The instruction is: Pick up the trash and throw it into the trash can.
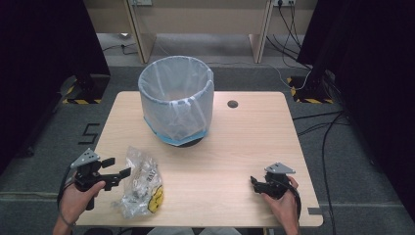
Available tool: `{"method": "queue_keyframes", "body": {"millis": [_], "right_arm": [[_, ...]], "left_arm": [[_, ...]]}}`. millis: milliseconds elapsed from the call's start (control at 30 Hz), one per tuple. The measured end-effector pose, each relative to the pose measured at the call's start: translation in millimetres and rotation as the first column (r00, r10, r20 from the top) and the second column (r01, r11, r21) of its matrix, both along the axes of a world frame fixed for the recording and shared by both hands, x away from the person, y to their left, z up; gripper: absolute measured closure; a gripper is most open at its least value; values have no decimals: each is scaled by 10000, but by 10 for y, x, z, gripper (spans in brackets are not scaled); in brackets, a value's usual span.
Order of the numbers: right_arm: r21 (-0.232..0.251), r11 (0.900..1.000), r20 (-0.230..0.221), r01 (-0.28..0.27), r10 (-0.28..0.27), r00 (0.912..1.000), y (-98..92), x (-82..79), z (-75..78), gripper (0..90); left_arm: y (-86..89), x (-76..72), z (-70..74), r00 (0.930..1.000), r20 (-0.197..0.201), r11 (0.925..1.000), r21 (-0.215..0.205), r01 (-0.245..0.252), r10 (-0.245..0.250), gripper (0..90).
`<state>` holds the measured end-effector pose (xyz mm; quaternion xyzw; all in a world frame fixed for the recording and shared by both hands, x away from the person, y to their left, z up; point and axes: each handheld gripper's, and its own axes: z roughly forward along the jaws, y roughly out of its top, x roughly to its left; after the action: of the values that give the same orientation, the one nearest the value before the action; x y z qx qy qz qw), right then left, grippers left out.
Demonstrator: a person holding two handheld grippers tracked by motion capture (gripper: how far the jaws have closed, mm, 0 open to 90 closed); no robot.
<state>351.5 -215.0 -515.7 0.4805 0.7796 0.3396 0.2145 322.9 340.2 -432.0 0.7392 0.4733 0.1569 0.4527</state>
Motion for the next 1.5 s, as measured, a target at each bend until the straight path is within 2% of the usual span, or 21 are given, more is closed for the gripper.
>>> {"method": "queue_keyframes", "body": {"millis": [200,400,567,767,900,933,1000,1233,1500], "right_arm": [[-4,10000,-4,-2,2,10000,0,0,0,263],[-5,10000,-2,-6,6,10000,0,0,0,263],[-8,10000,0,-8,8,10000,-1,0,0,263],[-6,10000,-1,-4,4,10000,0,0,0,263],[-5,10000,0,-9,9,10000,-1,0,0,263],[-7,10000,1,-9,9,10000,-1,0,0,263],[-4,10000,-2,-6,6,10000,-1,0,0,263],[-12,10000,8,-35,35,10000,-2,2,0,263],[4,10000,15,-29,29,10000,-1,4,-1,262]], "left_arm": [[-122,56,8,9999,-104,9998,149,117,-116,163],[-199,133,-88,9985,-530,9995,271,141,-126,163],[-227,203,-172,9976,-686,9990,446,22,9,179],[-226,264,-247,9987,-516,9981,605,65,-33,479],[-210,277,-261,9990,-409,9983,539,206,-184,698],[-202,282,-270,9993,-284,9982,543,264,-249,698],[-191,287,-263,9992,-135,9980,496,381,-374,821],[-164,316,-175,9982,109,9973,434,592,-597,872],[-81,438,54,9971,582,9985,277,469,-484,871]]}}
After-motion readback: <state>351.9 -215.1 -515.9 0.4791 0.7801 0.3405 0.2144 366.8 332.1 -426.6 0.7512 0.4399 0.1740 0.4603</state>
